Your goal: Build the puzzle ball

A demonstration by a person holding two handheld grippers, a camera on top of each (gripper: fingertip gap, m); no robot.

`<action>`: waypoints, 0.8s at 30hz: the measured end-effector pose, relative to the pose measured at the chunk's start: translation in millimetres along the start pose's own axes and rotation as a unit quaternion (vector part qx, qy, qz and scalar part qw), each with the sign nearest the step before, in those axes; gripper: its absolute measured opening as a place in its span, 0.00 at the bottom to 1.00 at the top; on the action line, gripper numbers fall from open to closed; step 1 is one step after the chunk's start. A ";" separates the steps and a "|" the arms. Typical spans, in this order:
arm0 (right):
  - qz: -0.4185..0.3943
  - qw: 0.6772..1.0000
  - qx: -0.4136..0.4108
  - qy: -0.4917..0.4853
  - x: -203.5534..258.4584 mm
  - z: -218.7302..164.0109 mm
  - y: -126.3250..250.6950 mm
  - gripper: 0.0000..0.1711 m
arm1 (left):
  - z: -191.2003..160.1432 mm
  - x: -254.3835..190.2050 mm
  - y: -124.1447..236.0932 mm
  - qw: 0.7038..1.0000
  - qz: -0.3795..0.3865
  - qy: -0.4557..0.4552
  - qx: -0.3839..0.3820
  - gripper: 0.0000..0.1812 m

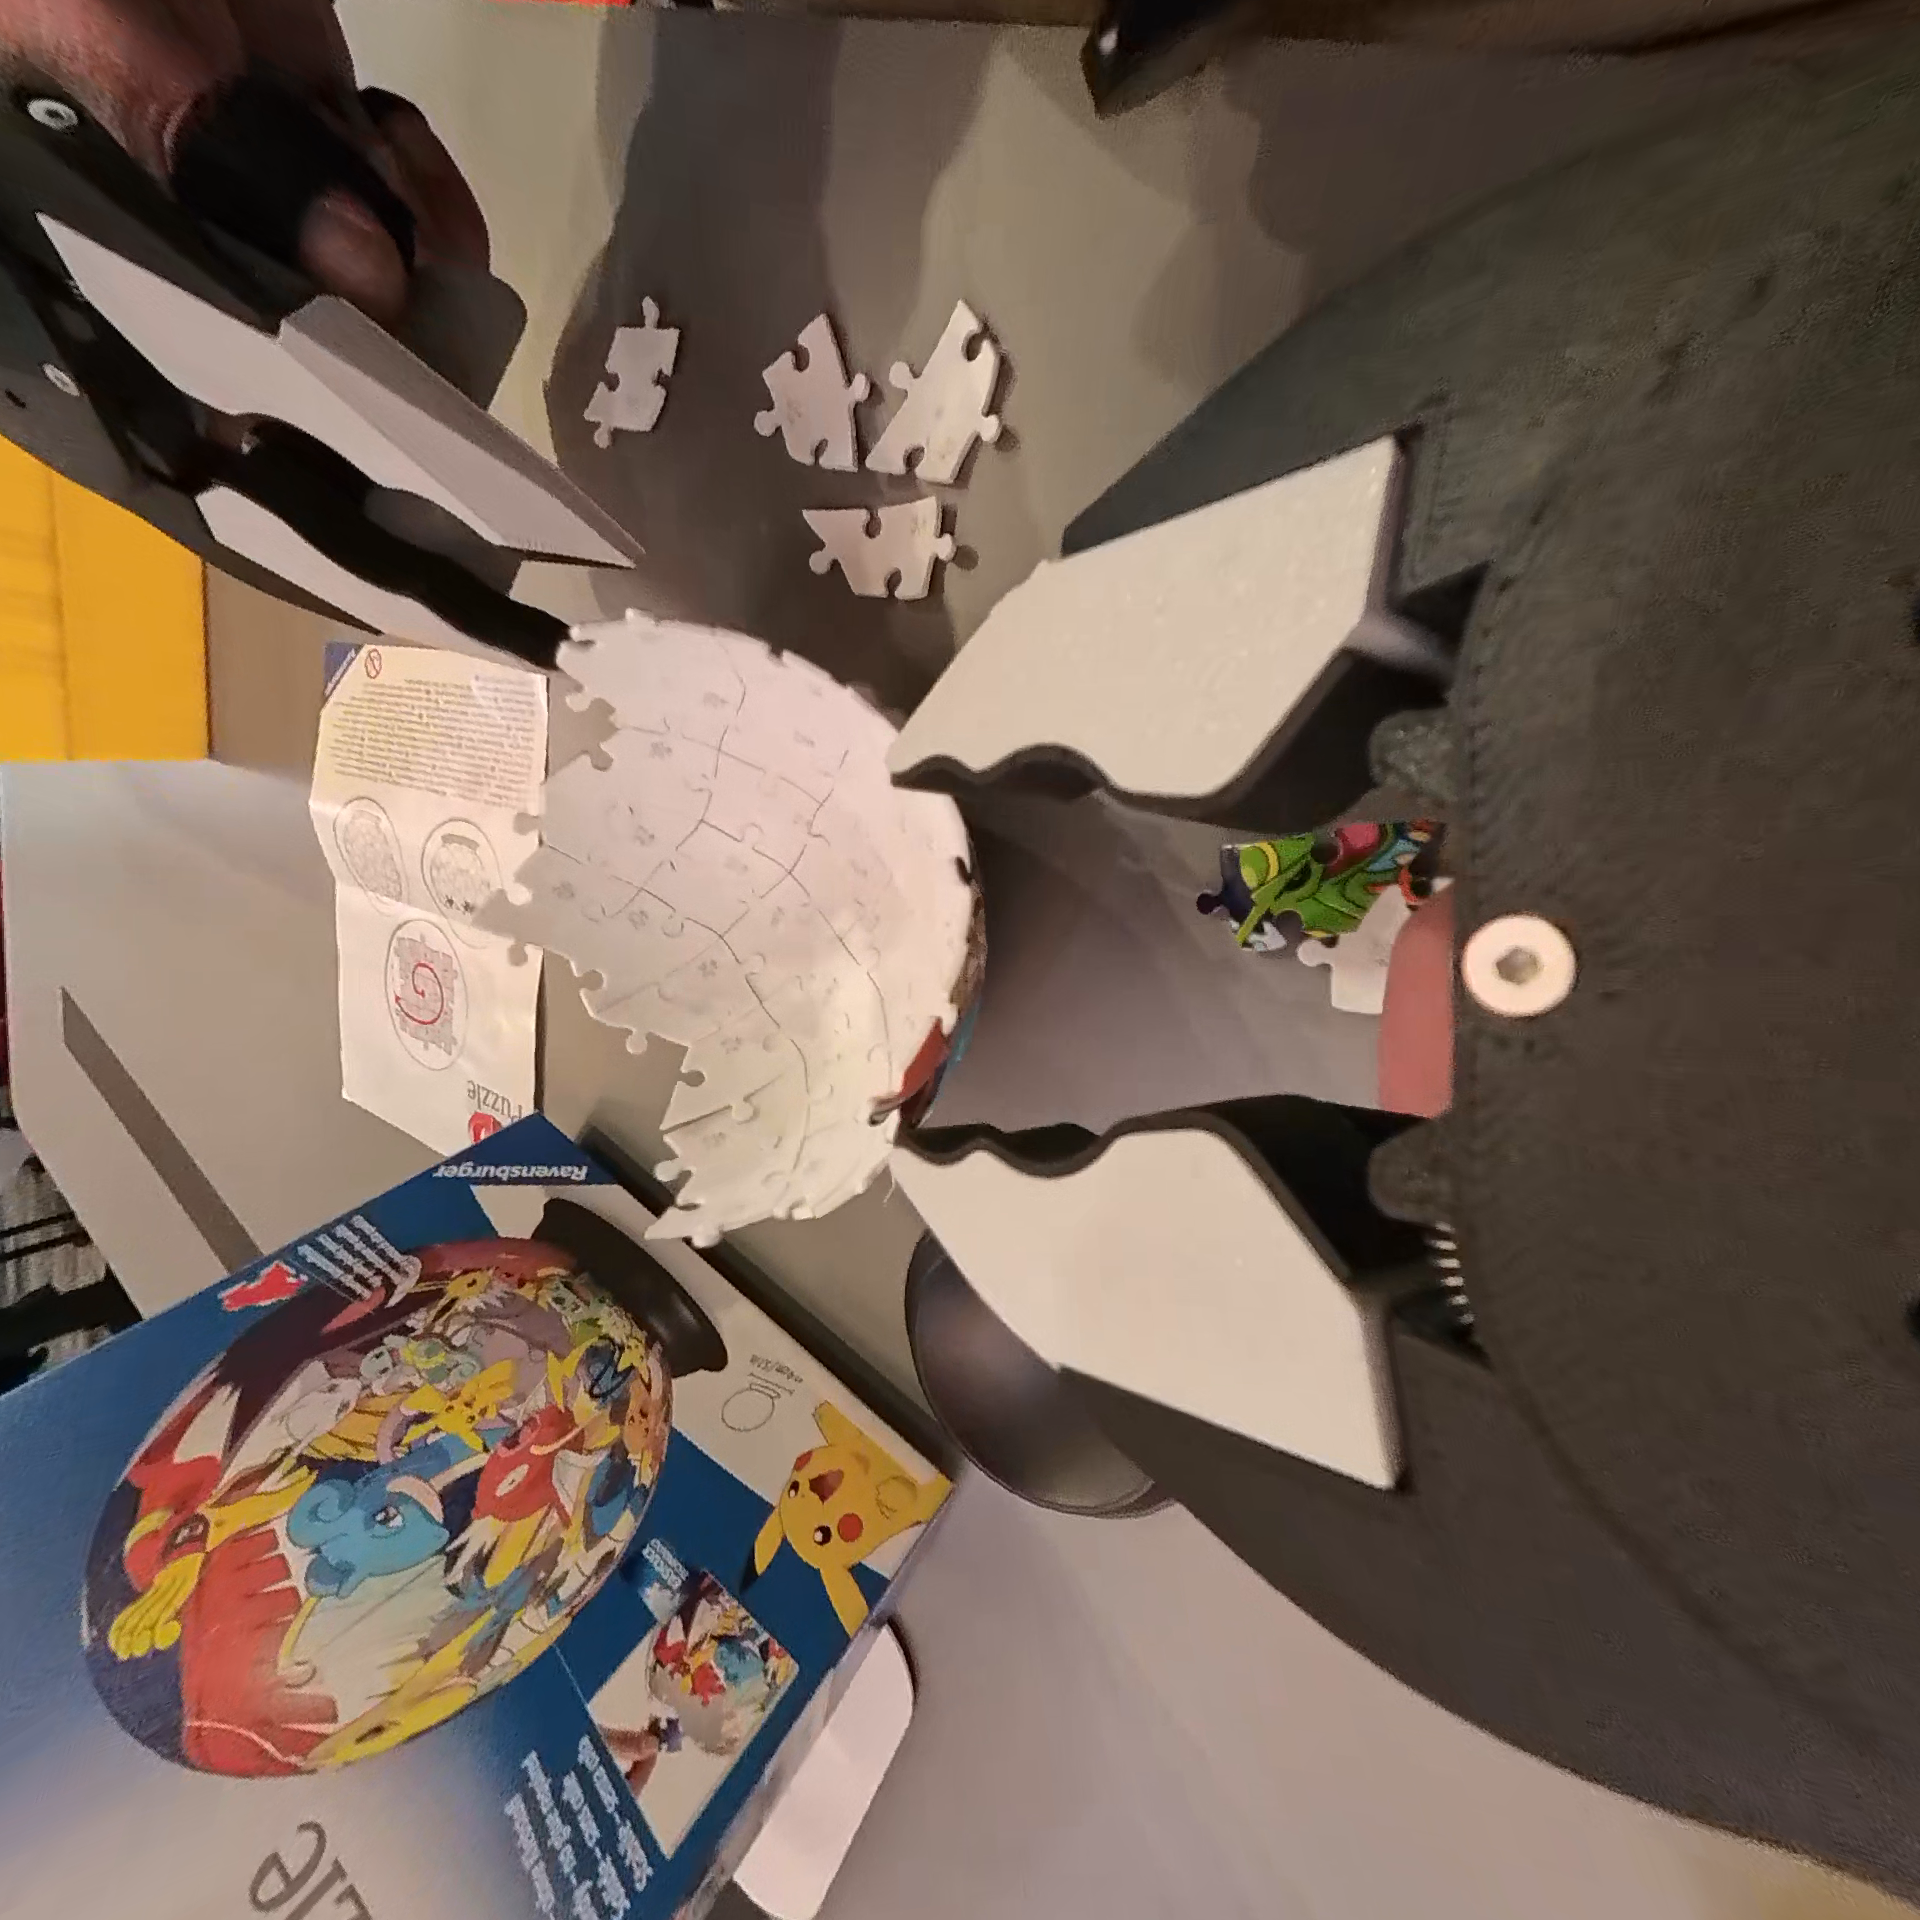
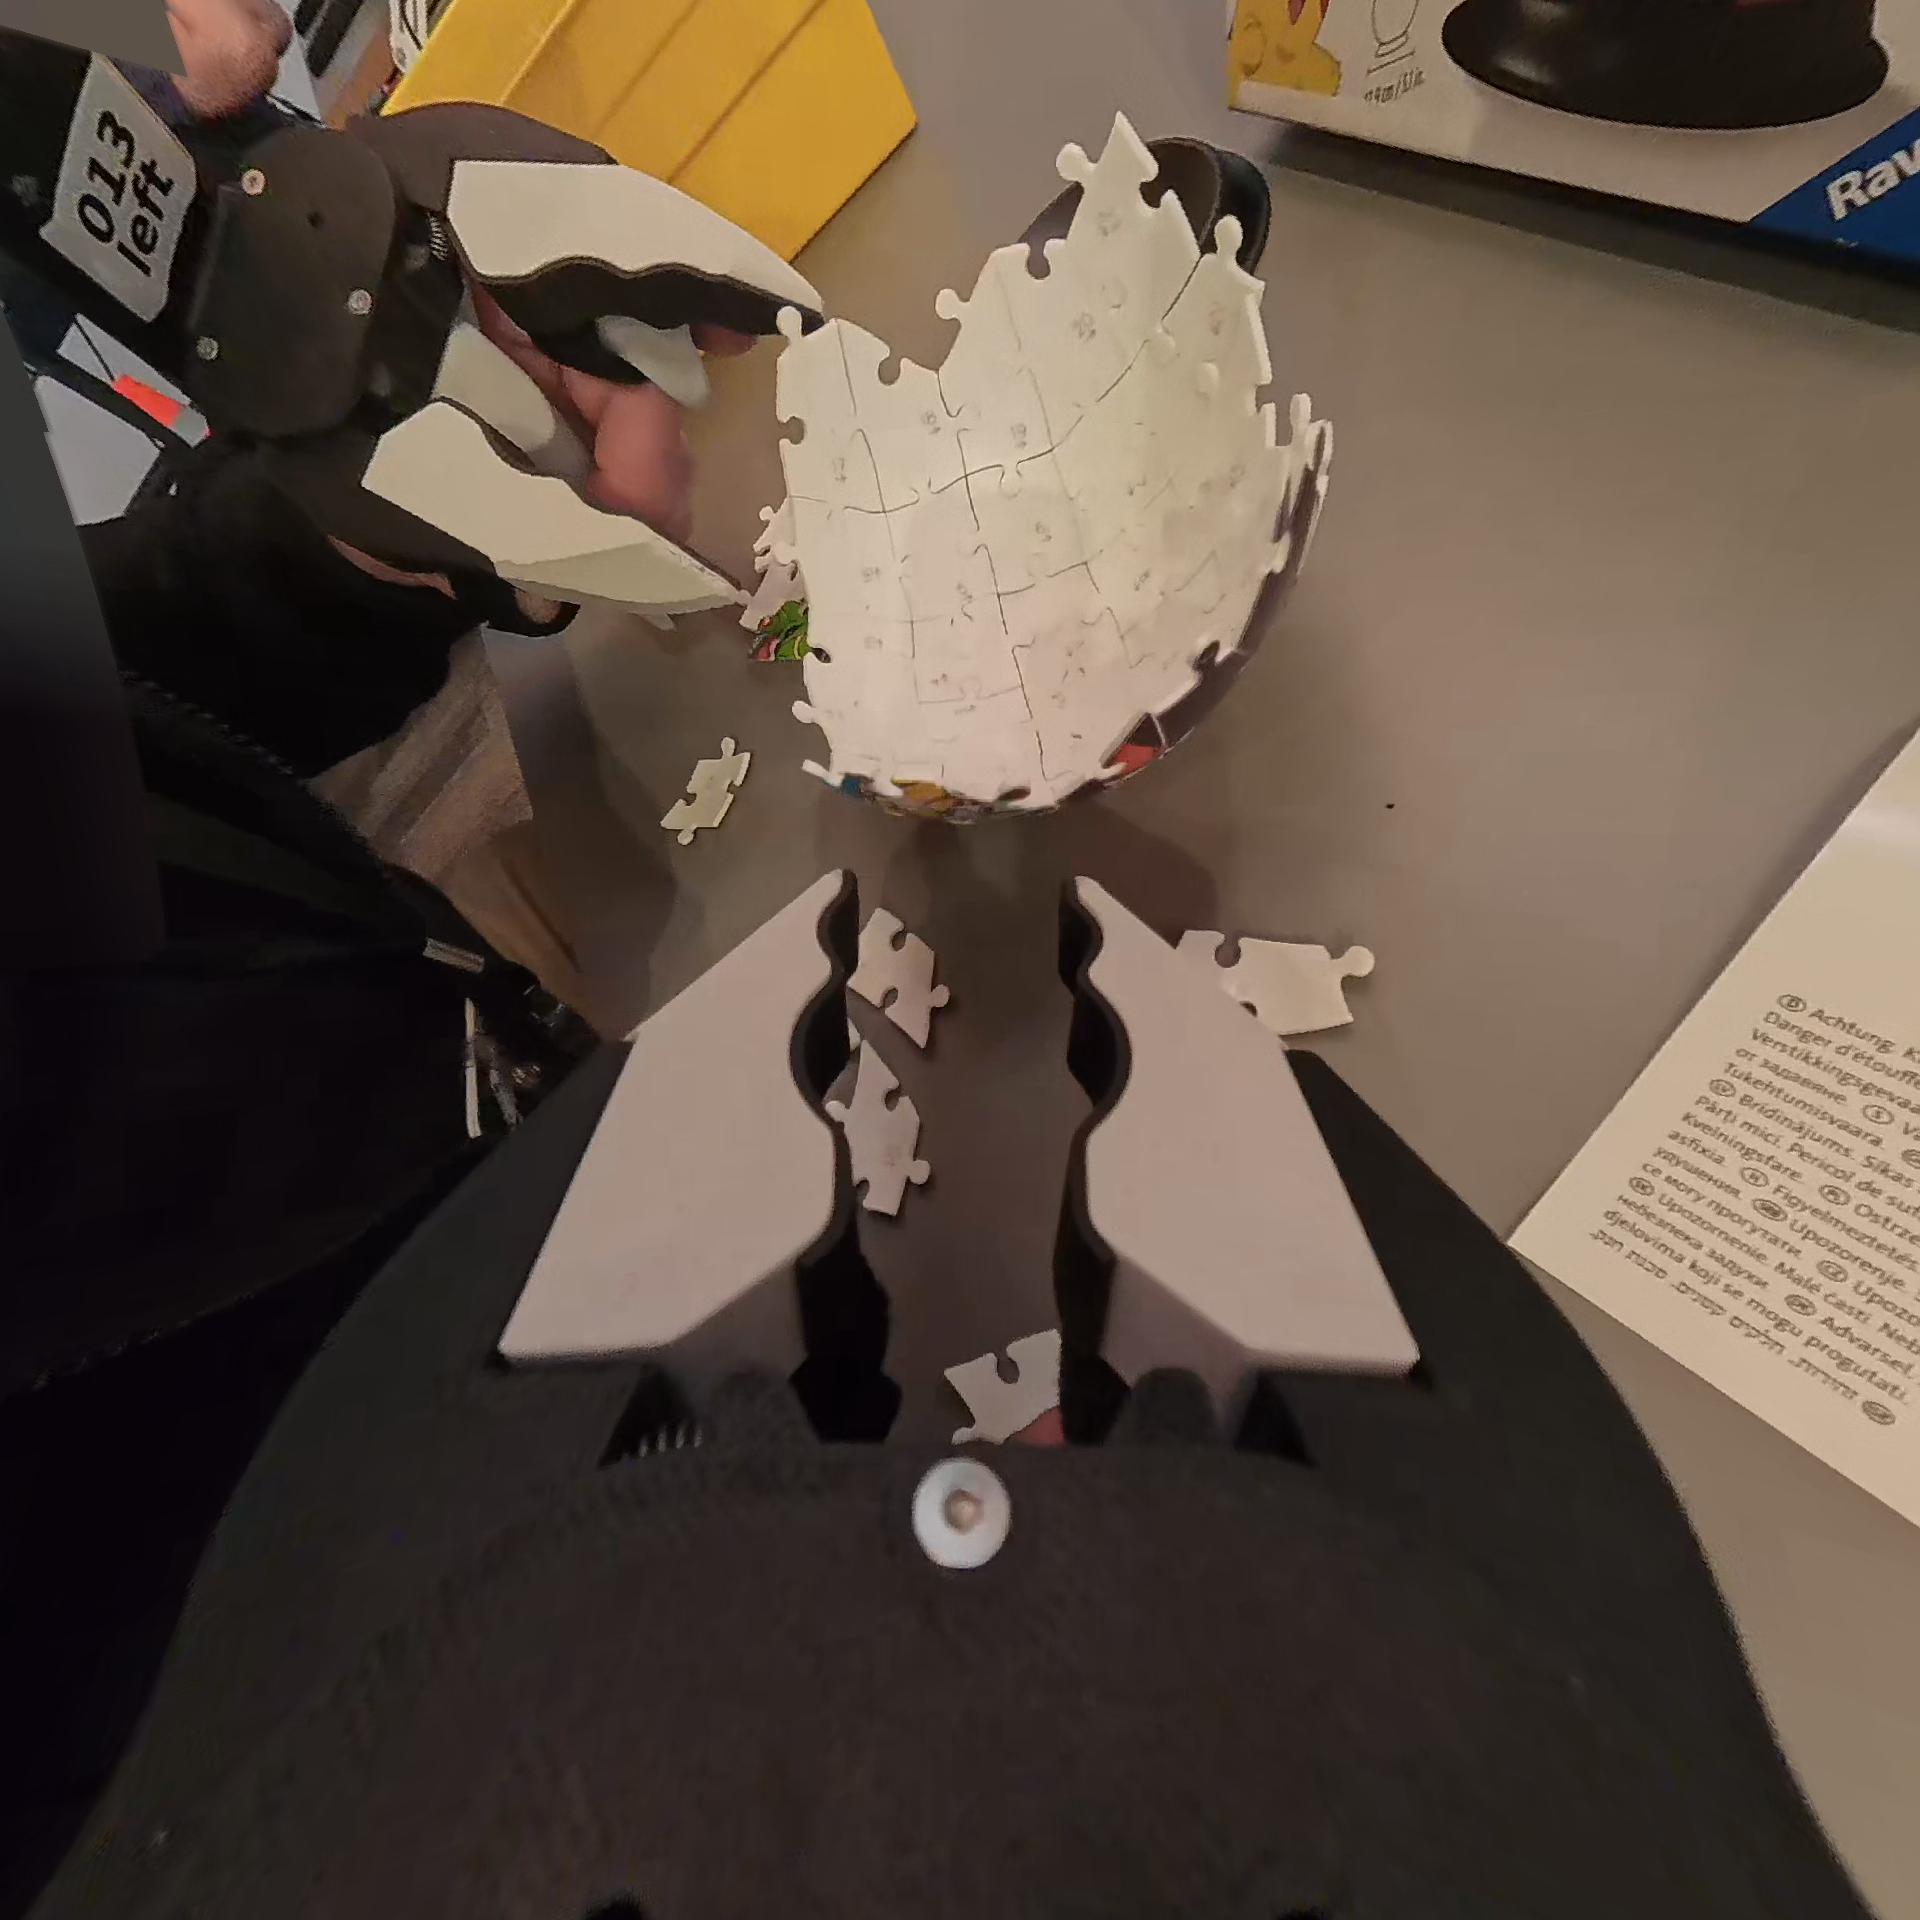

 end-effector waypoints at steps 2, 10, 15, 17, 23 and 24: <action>0.004 1.000 -0.001 0.000 0.6 -0.3 -0.3 0.22 | -1.8 -0.5 -1.9 1.000 0.000 -0.001 0.003 0.33; 0.021 1.000 -0.007 0.002 6.6 0.0 0.1 0.22 | -3.1 -6.7 -6.9 1.000 -0.011 -0.003 0.006 0.32; 0.020 1.000 -0.012 0.001 6.0 1.4 3.2 0.22 | -3.2 -11.5 -7.9 1.000 -0.013 -0.017 0.007 0.30; 0.020 1.000 -0.009 0.000 6.2 0.6 3.3 0.22 | -3.5 -13.8 -8.3 1.000 -0.018 -0.017 0.007 0.30; 0.010 1.000 0.002 -0.002 2.2 -3.6 3.1 0.22 | -3.7 -24.4 -7.6 0.999 -0.040 -0.027 0.006 0.29; 0.007 1.000 0.005 -0.003 1.1 -4.5 3.6 0.22 | -3.1 -27.3 -7.7 0.999 -0.045 -0.029 0.006 0.29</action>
Point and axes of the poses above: each gripper's, where its closed fingertips meet, y back along the fingers, z out of its top, x = y × z across the jaws, the point moved 1 cm from there along y, back along the fingers, and after that the axes turned 14 degrees about y, right-handed, at the moved point
